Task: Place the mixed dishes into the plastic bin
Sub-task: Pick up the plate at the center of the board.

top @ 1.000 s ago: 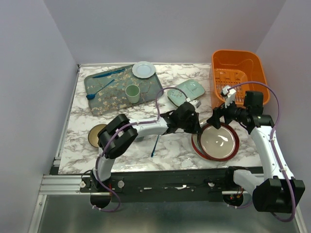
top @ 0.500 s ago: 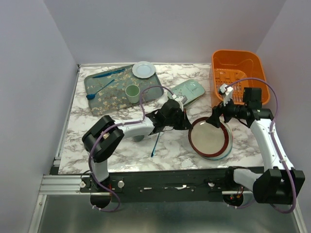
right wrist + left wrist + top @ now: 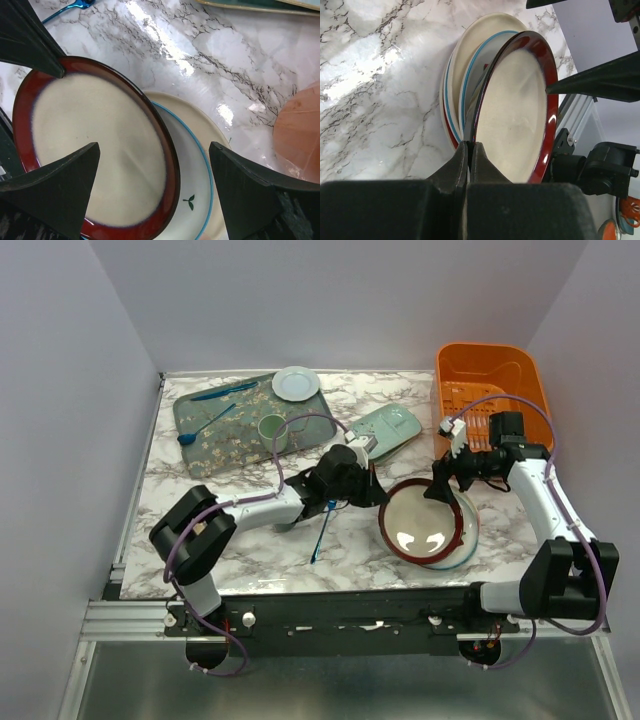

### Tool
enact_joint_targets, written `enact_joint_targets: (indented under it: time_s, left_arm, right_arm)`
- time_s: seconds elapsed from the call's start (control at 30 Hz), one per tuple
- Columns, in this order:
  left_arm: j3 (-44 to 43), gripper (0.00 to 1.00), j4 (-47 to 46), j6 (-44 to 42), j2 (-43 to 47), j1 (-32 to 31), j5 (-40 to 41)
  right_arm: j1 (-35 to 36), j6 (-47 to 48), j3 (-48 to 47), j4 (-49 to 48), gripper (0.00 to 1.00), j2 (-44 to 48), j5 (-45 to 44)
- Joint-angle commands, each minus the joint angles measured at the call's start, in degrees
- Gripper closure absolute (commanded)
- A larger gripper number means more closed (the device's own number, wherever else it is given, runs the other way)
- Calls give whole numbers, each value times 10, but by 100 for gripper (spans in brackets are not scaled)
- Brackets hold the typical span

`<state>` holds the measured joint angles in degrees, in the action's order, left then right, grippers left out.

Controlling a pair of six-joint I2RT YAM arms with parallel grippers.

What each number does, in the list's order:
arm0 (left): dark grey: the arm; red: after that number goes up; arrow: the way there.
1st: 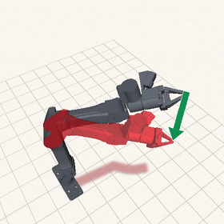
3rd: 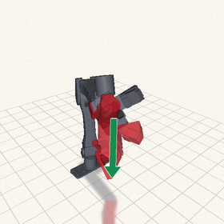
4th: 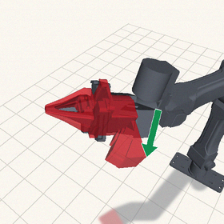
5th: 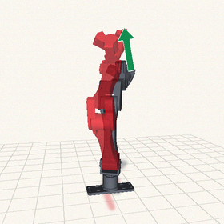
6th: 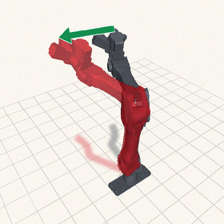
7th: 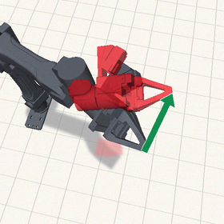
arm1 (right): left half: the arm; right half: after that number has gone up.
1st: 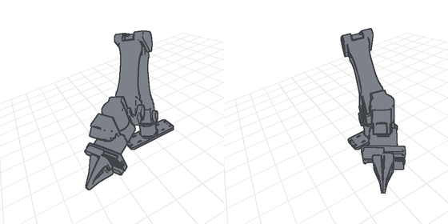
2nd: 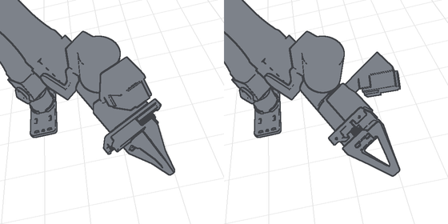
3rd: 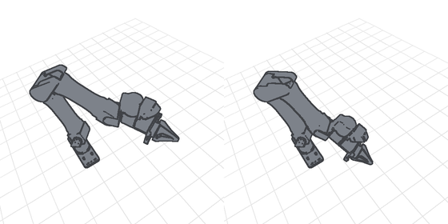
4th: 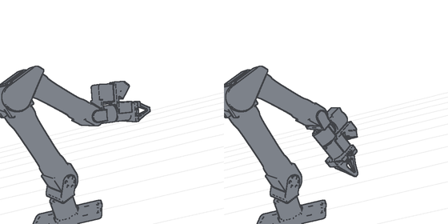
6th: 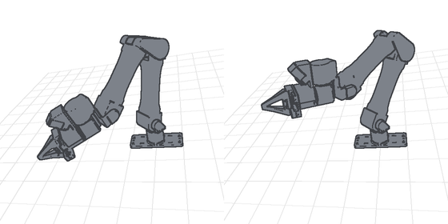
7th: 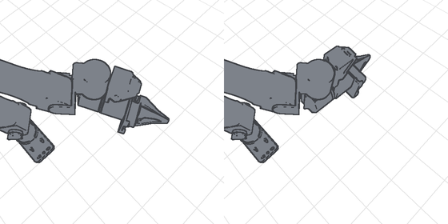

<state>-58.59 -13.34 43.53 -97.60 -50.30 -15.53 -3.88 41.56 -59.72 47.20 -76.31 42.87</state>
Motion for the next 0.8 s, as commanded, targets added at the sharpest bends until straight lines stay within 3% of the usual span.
enact_joint_targets:
  time_s: [0.0,0.77]
  left_arm:
    - [6,100,-114,12,40,5,-13]
    - [73,100,-309,170,22,56,-57]
  right_arm:
    - [-4,17,-21,24,2,-16,-1]
    - [-5,-2,-50,96,19,-106,108]
